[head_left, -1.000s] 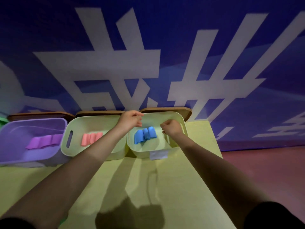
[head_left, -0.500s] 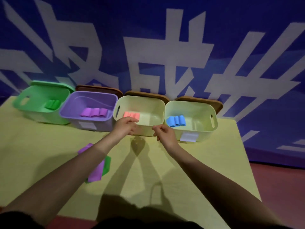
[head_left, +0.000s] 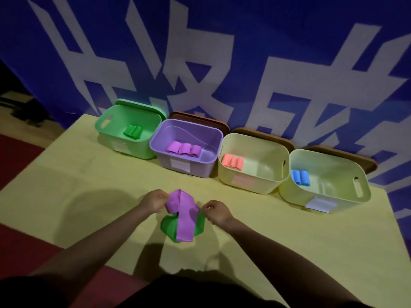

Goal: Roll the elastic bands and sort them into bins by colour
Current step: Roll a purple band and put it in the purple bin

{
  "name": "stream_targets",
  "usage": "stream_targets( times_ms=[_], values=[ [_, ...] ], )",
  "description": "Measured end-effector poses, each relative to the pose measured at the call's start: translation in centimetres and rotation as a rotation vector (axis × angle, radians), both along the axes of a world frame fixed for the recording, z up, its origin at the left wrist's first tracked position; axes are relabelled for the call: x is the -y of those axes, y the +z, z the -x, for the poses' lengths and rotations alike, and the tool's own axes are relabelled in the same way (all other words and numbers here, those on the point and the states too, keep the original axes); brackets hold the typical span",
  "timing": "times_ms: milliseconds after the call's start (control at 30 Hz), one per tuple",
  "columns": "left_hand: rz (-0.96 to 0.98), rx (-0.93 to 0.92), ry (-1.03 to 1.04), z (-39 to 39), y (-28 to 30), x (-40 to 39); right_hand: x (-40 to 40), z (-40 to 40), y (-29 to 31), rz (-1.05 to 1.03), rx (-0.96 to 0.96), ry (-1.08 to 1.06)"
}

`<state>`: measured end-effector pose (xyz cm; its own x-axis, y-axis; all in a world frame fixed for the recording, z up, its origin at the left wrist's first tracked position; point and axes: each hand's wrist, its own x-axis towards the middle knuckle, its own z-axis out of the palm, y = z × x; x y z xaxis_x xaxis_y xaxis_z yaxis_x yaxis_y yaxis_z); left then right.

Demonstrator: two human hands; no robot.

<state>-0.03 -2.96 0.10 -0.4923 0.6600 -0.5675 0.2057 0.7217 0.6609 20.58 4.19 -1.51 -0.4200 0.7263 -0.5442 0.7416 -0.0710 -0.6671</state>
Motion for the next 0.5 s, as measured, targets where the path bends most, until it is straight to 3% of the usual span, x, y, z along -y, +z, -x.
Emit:
stream_targets(
  times_ms=[333, 500],
  values=[
    [0.089, 0.030, -0.234, -0.2, -4.8, 0.2, 0.9, 6.3, -2.5, -0.044, 0.247, -0.034],
    [0.091, 0.033, -0.301, -0.1, -6.3, 0.2, 1.0, 7.4, -3.3, -0.028, 0.222, -0.169]
  ],
)
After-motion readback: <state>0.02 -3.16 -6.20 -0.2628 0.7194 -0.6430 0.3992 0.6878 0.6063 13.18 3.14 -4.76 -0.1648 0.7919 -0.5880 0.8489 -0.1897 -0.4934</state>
